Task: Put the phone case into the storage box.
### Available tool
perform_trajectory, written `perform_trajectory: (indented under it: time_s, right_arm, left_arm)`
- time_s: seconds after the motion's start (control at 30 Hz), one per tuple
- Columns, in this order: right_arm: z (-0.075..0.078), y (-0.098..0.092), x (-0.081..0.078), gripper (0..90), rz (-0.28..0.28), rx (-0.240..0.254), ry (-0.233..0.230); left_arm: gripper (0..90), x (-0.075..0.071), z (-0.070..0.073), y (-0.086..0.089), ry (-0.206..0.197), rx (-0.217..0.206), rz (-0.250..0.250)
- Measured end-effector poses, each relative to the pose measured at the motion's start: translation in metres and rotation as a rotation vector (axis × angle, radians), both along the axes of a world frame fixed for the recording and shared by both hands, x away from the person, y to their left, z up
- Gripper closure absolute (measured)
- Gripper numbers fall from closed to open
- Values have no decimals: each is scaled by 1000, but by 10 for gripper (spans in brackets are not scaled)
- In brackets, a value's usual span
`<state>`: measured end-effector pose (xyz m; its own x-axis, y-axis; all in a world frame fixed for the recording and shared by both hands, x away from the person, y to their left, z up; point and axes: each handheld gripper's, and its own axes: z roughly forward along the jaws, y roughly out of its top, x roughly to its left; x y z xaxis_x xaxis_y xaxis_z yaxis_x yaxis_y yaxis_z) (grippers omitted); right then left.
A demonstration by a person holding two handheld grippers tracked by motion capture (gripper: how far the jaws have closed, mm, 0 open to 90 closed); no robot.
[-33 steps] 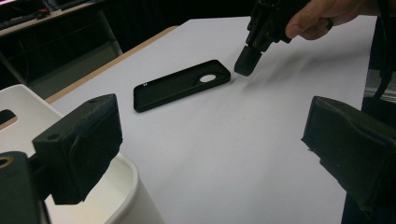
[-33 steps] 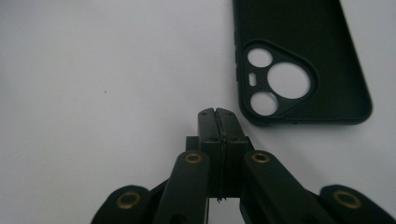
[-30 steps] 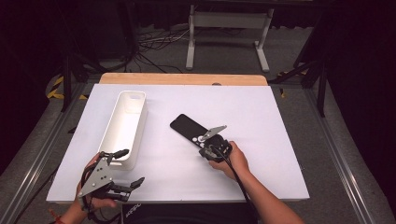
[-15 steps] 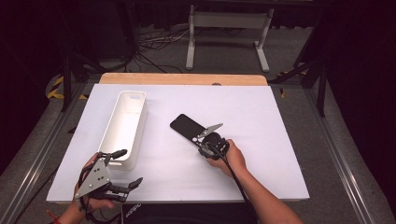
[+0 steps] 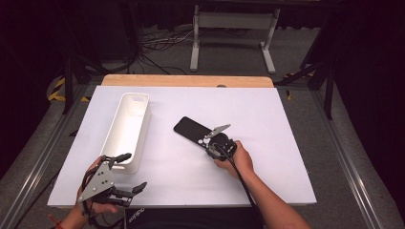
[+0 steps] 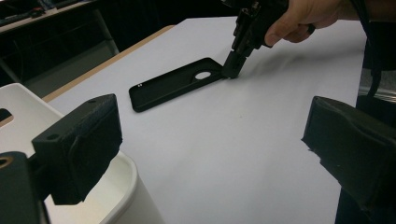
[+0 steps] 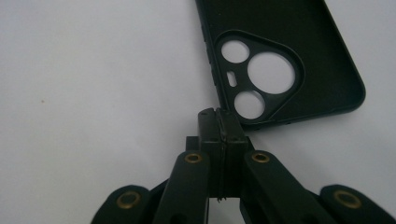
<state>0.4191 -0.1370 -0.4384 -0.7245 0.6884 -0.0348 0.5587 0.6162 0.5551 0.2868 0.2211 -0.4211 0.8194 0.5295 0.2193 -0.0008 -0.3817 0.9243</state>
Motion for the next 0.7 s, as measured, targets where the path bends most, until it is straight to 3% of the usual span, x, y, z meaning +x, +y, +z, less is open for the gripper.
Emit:
perform_trajectory:
  time_s: [0.5,0.6,0.7]
  right_arm:
    - [-1,-23,24,900,-92,26,-14]
    - [0,-27,30,900,-123,-4,-38]
    - [0,-32,35,900,-144,0,-36]
  left_arm:
    - [52,1,-1,-2,10,13,-8]
    - [52,1,-1,-2,11,13,-7]
    - [53,1,-1,-2,14,13,-10]
